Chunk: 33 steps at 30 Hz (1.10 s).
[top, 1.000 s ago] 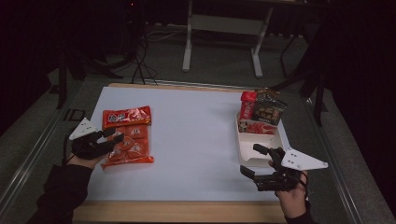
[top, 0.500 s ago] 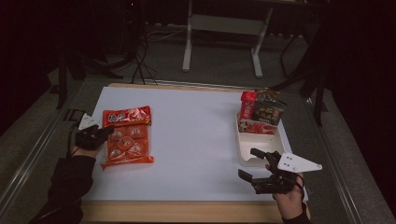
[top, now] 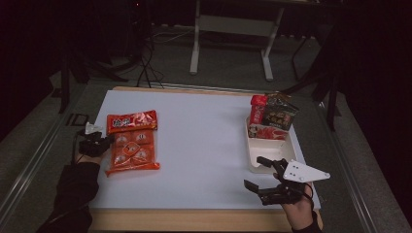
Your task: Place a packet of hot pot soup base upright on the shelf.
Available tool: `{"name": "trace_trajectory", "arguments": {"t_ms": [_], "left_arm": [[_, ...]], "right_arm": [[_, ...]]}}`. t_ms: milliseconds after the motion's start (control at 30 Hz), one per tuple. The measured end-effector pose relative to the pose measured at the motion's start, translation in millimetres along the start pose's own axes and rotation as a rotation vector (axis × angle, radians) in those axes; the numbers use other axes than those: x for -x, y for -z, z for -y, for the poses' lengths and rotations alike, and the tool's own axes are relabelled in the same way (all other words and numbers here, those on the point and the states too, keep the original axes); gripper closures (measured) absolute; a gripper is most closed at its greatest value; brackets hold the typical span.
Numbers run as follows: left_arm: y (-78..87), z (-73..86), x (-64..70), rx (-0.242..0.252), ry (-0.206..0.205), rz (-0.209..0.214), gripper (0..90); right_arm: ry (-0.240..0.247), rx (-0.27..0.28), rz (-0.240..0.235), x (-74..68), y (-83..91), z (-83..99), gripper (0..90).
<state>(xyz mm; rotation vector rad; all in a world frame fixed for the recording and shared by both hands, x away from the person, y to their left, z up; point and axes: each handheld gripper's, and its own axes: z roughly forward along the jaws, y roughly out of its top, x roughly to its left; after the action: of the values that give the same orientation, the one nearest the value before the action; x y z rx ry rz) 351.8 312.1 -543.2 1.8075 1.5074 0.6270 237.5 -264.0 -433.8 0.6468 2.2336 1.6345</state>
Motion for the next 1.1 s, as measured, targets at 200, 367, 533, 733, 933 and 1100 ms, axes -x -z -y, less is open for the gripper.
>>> {"name": "trace_trajectory", "arguments": {"t_ms": [200, 367, 533, 733, 933, 1100], "left_arm": [[-1.6, -0.9, 7.2, -0.029, -0.059, -0.022, 90.0], [-2.2, -1.4, 15.1, -0.038, -0.071, -0.028, 90.0], [-5.5, -3.9, 25.0, -0.044, -0.049, 0.034, 90.0], [-11.6, -7.7, 58.2, -0.053, -0.122, 0.104, 90.0], [-16.1, -10.3, 80.2, -0.061, -0.163, 0.144, 90.0], [-19.2, -12.0, 100.5, -0.07, -0.186, 0.196, 90.0]], "right_arm": [[-0.004, -0.002, -0.004, 0.6, -1.2, 0.0, 14.1], [-0.009, -0.004, -0.007, 1.1, -1.4, -0.2, 14.1], [-0.011, 0.002, -0.009, 1.2, -0.2, -1.0, 14.1], [-0.016, 0.001, -0.011, 2.4, -0.5, -0.6, 14.2], [-0.016, 0.001, -0.011, 2.1, 0.0, -1.0, 14.1], [-0.013, -0.004, -0.012, 1.7, -0.4, -1.3, 14.1]]}}
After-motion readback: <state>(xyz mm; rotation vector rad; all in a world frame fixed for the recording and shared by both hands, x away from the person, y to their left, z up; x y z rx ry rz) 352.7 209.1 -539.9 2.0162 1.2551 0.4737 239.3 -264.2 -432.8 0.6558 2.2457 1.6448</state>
